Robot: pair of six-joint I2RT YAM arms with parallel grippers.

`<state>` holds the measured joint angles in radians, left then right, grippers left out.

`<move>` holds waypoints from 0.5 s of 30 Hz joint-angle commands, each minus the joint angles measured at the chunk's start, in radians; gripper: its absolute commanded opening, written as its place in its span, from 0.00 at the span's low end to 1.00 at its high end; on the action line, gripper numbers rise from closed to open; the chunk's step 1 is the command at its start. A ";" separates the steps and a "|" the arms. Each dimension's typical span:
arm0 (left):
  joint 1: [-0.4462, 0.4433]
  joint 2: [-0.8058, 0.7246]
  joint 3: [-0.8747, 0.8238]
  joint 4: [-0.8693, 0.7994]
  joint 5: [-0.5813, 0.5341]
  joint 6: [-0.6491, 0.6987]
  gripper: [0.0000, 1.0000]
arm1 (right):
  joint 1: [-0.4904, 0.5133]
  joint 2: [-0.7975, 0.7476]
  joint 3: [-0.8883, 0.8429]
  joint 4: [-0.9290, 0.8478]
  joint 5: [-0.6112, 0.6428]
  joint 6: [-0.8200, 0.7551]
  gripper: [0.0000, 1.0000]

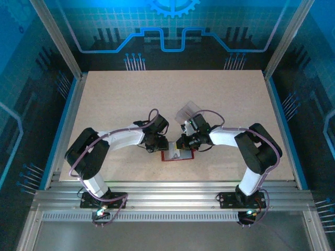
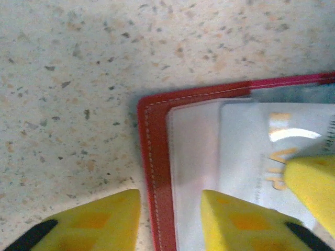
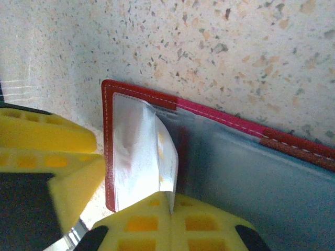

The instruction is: Put the credit cards into the card holder

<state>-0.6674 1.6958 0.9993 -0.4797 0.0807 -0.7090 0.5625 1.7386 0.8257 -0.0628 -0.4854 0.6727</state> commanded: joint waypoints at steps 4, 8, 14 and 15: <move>0.007 0.002 0.011 0.006 0.054 -0.012 0.20 | 0.034 0.002 -0.005 -0.155 0.105 0.011 0.07; 0.007 0.032 0.015 0.016 0.053 -0.012 0.14 | 0.053 -0.001 0.006 -0.164 0.119 0.018 0.16; 0.008 0.059 -0.003 0.034 0.050 -0.009 0.13 | 0.069 -0.026 0.014 -0.186 0.138 0.033 0.27; 0.008 0.061 -0.006 0.036 0.049 -0.009 0.13 | 0.071 -0.030 0.018 -0.192 0.140 0.030 0.28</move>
<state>-0.6666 1.7424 0.9997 -0.4541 0.1135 -0.7155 0.6170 1.7214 0.8417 -0.1532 -0.3920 0.7006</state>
